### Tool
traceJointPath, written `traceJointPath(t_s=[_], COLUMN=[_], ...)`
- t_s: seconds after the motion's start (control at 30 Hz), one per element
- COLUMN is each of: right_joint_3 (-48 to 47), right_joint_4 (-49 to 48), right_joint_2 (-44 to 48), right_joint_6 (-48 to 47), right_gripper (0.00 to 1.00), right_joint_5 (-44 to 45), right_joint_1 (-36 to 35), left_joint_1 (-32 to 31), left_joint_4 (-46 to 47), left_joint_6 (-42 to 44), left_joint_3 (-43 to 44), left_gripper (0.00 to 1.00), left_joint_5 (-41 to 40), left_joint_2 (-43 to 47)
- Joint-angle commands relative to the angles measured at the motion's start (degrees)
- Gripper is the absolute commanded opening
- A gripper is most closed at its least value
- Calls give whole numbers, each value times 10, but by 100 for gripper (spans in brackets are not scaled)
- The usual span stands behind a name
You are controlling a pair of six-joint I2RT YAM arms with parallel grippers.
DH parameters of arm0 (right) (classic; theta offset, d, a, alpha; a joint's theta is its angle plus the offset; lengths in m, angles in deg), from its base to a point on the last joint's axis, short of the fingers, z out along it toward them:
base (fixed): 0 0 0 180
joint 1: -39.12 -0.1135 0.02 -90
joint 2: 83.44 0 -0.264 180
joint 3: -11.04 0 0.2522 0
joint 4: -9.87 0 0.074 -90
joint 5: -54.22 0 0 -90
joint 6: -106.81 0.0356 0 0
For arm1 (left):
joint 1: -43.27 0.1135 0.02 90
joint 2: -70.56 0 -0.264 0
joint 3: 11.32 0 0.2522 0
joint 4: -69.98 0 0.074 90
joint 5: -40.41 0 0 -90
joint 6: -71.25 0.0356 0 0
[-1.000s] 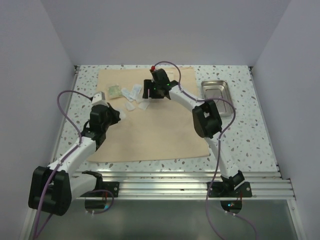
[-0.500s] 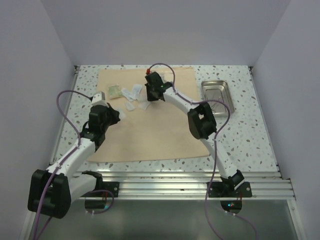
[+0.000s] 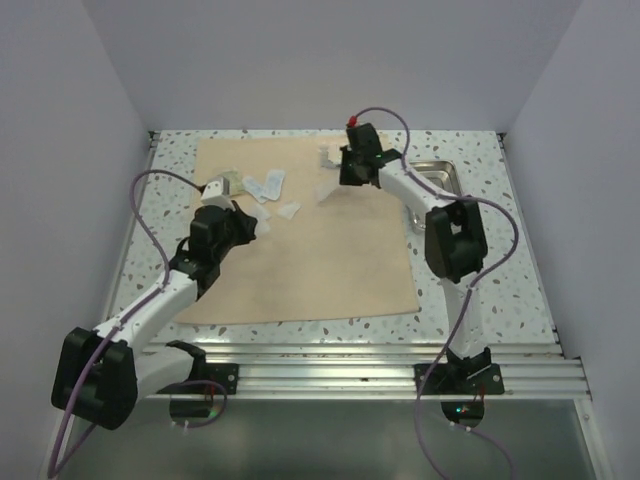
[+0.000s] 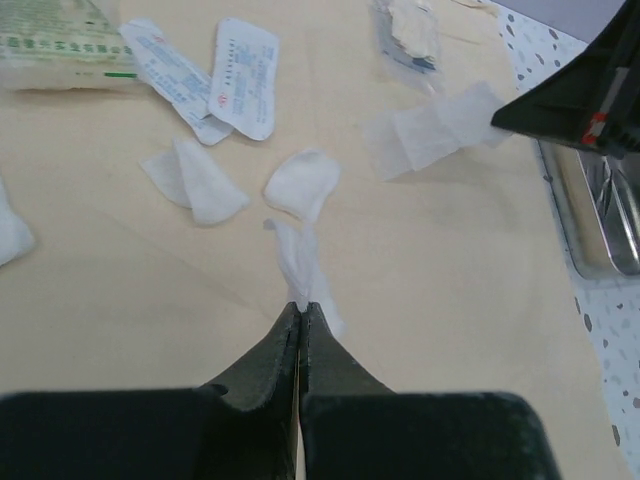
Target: Prepare the surgical pack
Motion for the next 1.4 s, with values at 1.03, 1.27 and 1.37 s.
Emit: traceJointPath(t_s=[1.03,1.27,1.37], right_joint_3=[303,283,281], right_joint_4=[-76,-111,-138], right_joint_2=[330,253,231], right_joint_6=[28,34,40], right_gripper=[0,0,0], right_joint_5=[-20,-105,-126], right_joint_1=[314,313,309], left_joint_1=[-238,-240,-240], left_joint_4=[85,86,83], left_joint_6=[40,42,44], left_joint_3=[296,295,293], left_gripper=[0,0,0], left_joint_5=[6,5,1], left_joint_2=[-247,-248,-246])
